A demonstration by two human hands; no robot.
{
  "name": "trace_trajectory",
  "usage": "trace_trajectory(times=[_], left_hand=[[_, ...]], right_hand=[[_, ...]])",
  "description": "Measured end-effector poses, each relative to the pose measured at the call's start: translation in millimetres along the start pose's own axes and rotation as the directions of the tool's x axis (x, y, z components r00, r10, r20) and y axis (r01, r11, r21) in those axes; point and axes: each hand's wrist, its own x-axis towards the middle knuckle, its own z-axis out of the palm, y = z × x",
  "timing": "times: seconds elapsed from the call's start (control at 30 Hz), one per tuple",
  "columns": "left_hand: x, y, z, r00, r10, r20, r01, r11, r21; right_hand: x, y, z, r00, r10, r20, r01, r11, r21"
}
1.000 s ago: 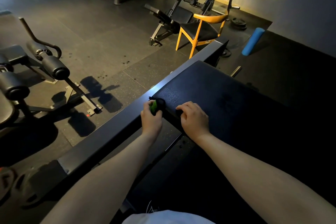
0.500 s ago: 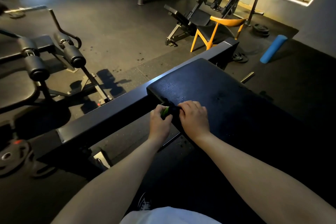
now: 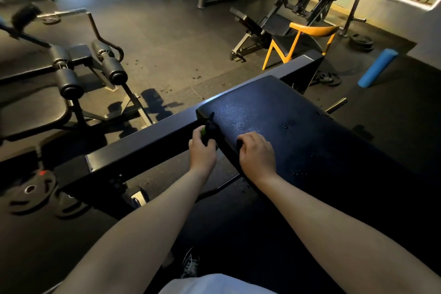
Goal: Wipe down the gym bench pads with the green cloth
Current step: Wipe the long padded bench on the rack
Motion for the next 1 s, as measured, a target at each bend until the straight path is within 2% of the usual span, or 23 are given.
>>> trace_trajectory(times=[0.13, 0.23, 0.43, 0.57, 0.63, 0.67, 0.73, 0.77, 0.87, 1.0], left_hand=[[-3.7, 22.8, 10.1, 0.998, -0.039, 0.039, 0.038, 0.999, 0.039], [-13.7, 22.6, 17.8, 0.999, -0.032, 0.044, 0.026, 0.991, 0.132], [-55.3, 8.9, 23.3, 0.979, 0.125, 0.163, -0.172, 0.932, 0.318], [-63.1, 3.0, 12.9, 0.949, 0.195, 0.248, -0.277, 0.891, 0.360], [-54.1, 6.4, 7.6, 0.954, 0.222, 0.201, -0.277, 0.910, 0.308], [-47.0, 10.3, 6.5, 0.971, 0.204, 0.125, -0.230, 0.939, 0.254], [-30.9, 19.1, 8.1, 0.994, 0.107, -0.012, -0.104, 0.982, 0.159], [-25.1, 22.6, 10.7, 0.997, 0.076, -0.026, -0.071, 0.984, 0.161], [-25.4, 24.1, 21.0, 0.996, 0.083, 0.028, -0.087, 0.964, 0.250], [-44.6, 14.7, 22.5, 0.981, 0.161, 0.106, -0.187, 0.932, 0.311]], right_hand=[[3.4, 4.8, -5.0, 0.995, -0.048, 0.088, 0.051, 0.998, -0.029], [0.2, 9.9, -6.9, 0.995, -0.061, 0.077, 0.059, 0.998, 0.030], [-13.4, 13.3, -7.9, 0.999, -0.034, 0.032, 0.029, 0.990, 0.137], [-14.0, 16.6, -7.9, 0.999, -0.037, 0.034, 0.032, 0.990, 0.140], [-14.4, 17.3, -8.4, 0.998, -0.043, 0.040, 0.037, 0.988, 0.148], [-13.9, 17.2, -8.7, 0.998, -0.042, 0.040, 0.035, 0.987, 0.159], [-12.2, 16.9, -8.5, 0.999, -0.036, 0.030, 0.030, 0.984, 0.177], [-11.7, 17.1, -7.6, 0.999, -0.031, 0.029, 0.025, 0.983, 0.183], [-11.4, 17.4, -6.2, 0.999, -0.020, 0.027, 0.014, 0.980, 0.196], [-11.8, 16.2, -7.4, 1.000, -0.010, 0.012, 0.007, 0.977, 0.214]])
